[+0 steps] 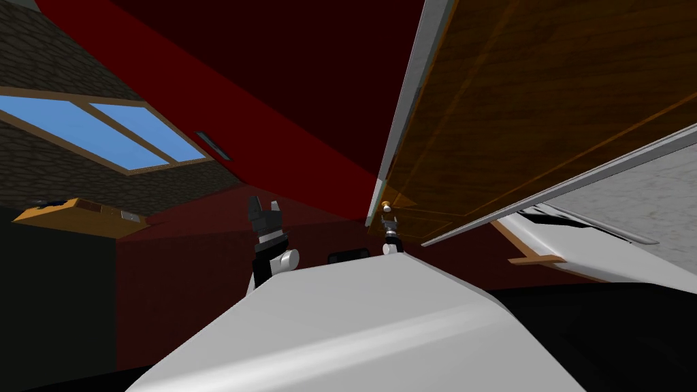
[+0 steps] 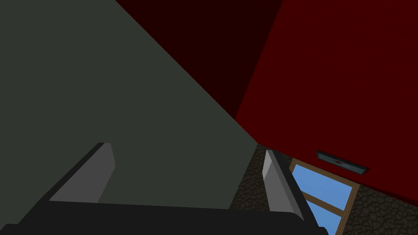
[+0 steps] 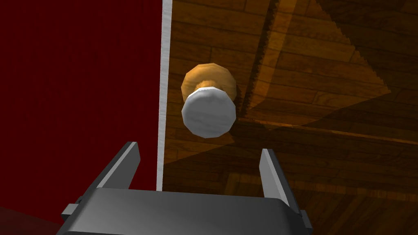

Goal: Pull the door open

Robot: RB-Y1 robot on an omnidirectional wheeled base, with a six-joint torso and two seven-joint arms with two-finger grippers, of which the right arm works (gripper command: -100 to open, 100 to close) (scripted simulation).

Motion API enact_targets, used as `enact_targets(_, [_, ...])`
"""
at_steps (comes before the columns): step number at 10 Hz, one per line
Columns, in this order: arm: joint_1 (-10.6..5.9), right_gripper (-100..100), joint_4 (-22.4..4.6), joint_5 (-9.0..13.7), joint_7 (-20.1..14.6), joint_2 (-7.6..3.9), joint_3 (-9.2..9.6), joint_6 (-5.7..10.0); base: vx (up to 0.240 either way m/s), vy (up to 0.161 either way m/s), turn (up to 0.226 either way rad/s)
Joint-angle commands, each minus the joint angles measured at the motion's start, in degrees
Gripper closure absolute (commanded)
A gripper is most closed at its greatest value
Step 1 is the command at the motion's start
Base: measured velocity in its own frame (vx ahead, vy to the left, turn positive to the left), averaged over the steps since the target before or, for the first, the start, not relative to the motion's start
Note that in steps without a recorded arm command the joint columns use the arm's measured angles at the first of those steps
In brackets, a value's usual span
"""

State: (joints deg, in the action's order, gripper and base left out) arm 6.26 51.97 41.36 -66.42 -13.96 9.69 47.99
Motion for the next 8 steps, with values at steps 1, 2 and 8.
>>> enact_targets(1, [0.04, -100, 0.39, 1.21, -2.61, 0.10, 0.71, -0.13, -0.062, -0.005, 0.026])
enact_targets(2, [0.05, -100, 0.55, 1.72, -3.57, 0.14, 1.01, -0.17, -0.061, -0.006, 0.017])
enact_targets(8, [1.04, -100, -1.56, 2.94, -7.96, -3.23, -0.07, 1.20, 0.096, -0.009, 0.082])
